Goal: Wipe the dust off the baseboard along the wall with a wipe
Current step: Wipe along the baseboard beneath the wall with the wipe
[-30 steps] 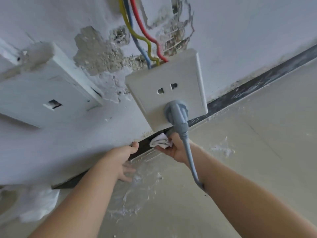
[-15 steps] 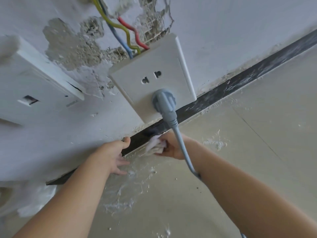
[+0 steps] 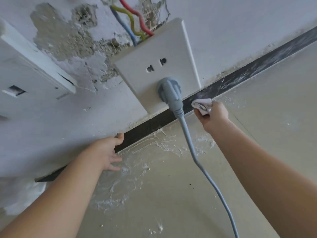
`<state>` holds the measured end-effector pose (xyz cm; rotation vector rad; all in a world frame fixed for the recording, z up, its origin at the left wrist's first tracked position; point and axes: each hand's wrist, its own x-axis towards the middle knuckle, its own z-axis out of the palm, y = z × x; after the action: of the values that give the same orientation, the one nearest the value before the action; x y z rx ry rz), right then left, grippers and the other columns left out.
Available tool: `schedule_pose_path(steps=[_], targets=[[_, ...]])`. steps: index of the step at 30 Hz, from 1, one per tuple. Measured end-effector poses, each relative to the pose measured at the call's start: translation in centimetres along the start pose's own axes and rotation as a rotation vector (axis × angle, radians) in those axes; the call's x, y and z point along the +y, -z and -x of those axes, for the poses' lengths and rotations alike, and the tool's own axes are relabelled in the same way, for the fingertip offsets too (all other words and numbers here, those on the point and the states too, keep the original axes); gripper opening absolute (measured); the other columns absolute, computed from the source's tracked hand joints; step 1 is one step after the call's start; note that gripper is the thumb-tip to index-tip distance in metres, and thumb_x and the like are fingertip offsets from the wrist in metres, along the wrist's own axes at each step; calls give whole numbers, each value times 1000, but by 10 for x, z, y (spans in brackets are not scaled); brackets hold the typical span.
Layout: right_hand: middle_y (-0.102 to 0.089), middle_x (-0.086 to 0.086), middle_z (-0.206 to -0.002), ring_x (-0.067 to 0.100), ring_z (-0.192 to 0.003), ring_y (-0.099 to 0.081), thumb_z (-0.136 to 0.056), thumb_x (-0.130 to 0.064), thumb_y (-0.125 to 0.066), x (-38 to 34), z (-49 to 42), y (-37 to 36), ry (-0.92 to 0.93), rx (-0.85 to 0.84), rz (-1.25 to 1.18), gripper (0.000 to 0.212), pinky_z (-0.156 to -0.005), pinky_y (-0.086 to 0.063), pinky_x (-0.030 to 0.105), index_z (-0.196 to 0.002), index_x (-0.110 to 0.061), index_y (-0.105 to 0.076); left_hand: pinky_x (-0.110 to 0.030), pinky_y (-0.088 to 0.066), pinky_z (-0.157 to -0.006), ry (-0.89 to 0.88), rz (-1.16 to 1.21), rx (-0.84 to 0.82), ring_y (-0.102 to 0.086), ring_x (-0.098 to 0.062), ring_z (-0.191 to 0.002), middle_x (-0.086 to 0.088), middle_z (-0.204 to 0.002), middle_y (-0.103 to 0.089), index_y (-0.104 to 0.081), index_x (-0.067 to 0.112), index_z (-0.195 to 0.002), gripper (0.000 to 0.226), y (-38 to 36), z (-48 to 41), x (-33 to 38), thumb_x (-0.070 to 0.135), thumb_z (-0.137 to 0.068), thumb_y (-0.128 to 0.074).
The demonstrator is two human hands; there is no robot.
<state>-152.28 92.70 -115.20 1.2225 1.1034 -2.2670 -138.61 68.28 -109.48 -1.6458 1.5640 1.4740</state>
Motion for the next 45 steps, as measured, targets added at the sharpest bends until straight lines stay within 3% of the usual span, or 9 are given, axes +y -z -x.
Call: schedule_pose_path(steps=[2,7,19,22,28,32,37,41,45], targets=[[-66,13,-92,21,-70,-67,-95,-11,-43,12,14,2,-102,-8,104,12,-70,-60,31,-91,-6,-54,-56,-35,-100,0,-4,19,-41,-34,-132,-16,-155,-22,-25,14,-148,74,1,1,0,41,-89,-60],[-64,13,-71,24,-63,-59,-92,-5,-40,86,37,-15,-424,-463,717,17,-52,-51,24,-86,-2,-55,-61,-36,-101,12,22,139,-40,-39,-129,-18,-153,-23,-23,19,-148,86,0,1,1,47,-81,-70],[-66,25,-101,31,-84,-68,-91,3,-51,147,53,-48,-490,-636,887,14,-71,-58,34,-80,3,-60,-58,-38,-101,-27,-44,335,-39,-41,-128,-16,-143,-40,-40,7,-136,106,4,-8,-4,57,-53,-84],[-64,30,-112,32,-86,-69,-92,2,-48,164,55,-56,-511,-606,770,13,-69,-60,35,-92,8,-59,-58,-36,-104,-33,-35,328,-37,-42,-129,-18,-145,-38,-39,8,-138,108,4,-11,-3,59,-54,-83],[-68,25,-93,32,-74,-71,-97,2,-35,144,45,-58,-494,-462,504,17,-61,-61,37,-98,3,-52,-56,-38,-100,-74,13,355,-39,-39,-129,-15,-146,-38,-38,5,-139,98,2,-7,-2,48,-64,-84],[-67,23,-114,26,-84,-67,-97,-6,-43,100,28,-43,-341,-329,441,20,-89,-56,37,-109,5,-55,-55,-40,-96,-90,27,349,-42,-37,-126,-13,-143,-42,-43,6,-135,88,2,-6,-3,41,-66,-84],[-58,20,-83,19,-43,-67,-94,8,-36,18,34,-24,-132,-192,301,15,-46,-57,25,-93,-2,-48,-55,-41,-96,-123,25,329,-41,-38,-127,-15,-140,-47,-48,5,-130,78,2,-3,-5,39,-70,-82],[-59,31,-109,23,-58,-70,-93,11,-35,-30,30,-7,51,-144,200,16,-53,-59,27,-95,5,-50,-56,-39,-99,-120,32,326,-40,-39,-128,-16,-141,-44,-47,4,-131,79,3,-6,-4,37,-68,-84],[-53,19,-130,22,-72,-59,-96,-6,-38,-26,20,5,95,18,182,8,-57,-60,29,-98,-6,-45,-58,-37,-99,-116,31,333,-38,-41,-130,-19,-142,-43,-45,2,-132,84,3,-8,-3,36,-66,-86]])
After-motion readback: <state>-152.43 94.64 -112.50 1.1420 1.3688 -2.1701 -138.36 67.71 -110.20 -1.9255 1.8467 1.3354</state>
